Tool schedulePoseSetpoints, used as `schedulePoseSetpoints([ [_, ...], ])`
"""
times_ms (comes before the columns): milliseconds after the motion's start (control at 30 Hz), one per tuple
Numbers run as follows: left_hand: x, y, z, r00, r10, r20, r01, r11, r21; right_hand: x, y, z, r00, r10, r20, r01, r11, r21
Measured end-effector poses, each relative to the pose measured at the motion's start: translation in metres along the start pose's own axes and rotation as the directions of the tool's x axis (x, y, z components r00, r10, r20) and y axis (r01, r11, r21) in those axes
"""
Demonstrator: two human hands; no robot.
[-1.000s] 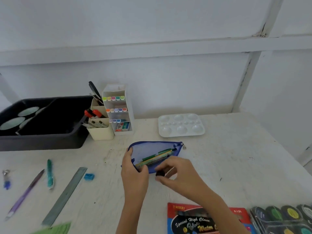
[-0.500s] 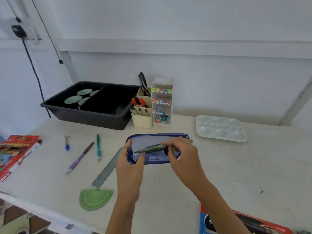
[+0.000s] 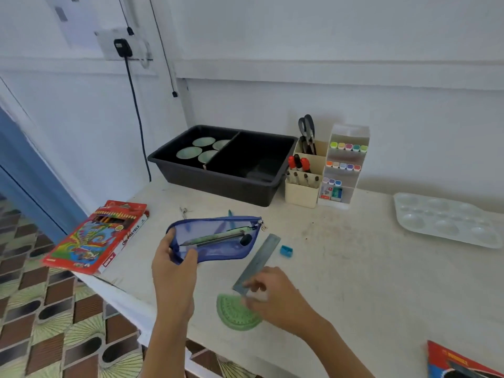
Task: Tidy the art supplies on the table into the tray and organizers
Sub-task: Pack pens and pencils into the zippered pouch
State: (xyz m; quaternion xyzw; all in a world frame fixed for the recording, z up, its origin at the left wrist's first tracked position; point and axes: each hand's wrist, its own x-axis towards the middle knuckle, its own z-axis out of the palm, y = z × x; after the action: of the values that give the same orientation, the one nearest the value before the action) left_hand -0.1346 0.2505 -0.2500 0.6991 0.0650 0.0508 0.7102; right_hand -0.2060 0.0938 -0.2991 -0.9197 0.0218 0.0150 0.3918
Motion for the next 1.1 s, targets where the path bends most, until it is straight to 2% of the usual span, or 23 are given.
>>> schedulePoseSetpoints([
  [67,0.008,-0.006,-0.011,1.000,-0.021,0.001,0.021,1.000,0.005,0.008,-0.005,0.010,0.988,0.028,0.154,-0.005,0.989,-0.147],
  [100,0.012,-0.009,-0.016,0.999,-0.038,0.002,0.038,0.999,0.006,0.011,-0.008,0.013,0.983,0.031,0.180,0.010,0.975,-0.223],
  [167,0.018,-0.016,-0.025,0.998,-0.070,0.005,0.070,0.998,0.002,0.016,-0.011,0.016,0.982,0.021,0.186,0.040,0.947,-0.318],
  [233,0.021,-0.020,-0.032,0.996,-0.092,0.016,0.092,0.996,-0.004,0.020,-0.013,0.019,0.985,0.022,0.173,0.038,0.942,-0.333],
  [433,0.022,-0.028,-0.045,0.986,-0.148,0.075,0.149,0.989,-0.005,0.031,-0.015,0.022,0.970,0.144,0.194,-0.097,0.967,-0.235],
  [567,0.022,-0.032,-0.053,0.983,-0.151,0.103,0.149,0.988,0.033,0.031,-0.018,0.028,0.970,0.149,0.191,-0.104,0.969,-0.226],
  [867,0.015,-0.035,-0.069,0.974,-0.186,0.130,0.182,0.982,0.041,0.013,-0.016,0.026,0.965,0.251,0.076,-0.226,0.943,-0.245],
  [967,0.010,-0.036,-0.070,0.976,-0.161,0.145,0.154,0.987,0.053,0.009,-0.018,0.026,0.944,0.324,0.065,-0.309,0.934,-0.179],
  [1100,0.008,-0.034,-0.071,0.973,-0.157,0.170,0.149,0.987,0.057,-0.002,-0.023,0.006,0.942,0.337,0.011,-0.337,0.942,-0.016],
])
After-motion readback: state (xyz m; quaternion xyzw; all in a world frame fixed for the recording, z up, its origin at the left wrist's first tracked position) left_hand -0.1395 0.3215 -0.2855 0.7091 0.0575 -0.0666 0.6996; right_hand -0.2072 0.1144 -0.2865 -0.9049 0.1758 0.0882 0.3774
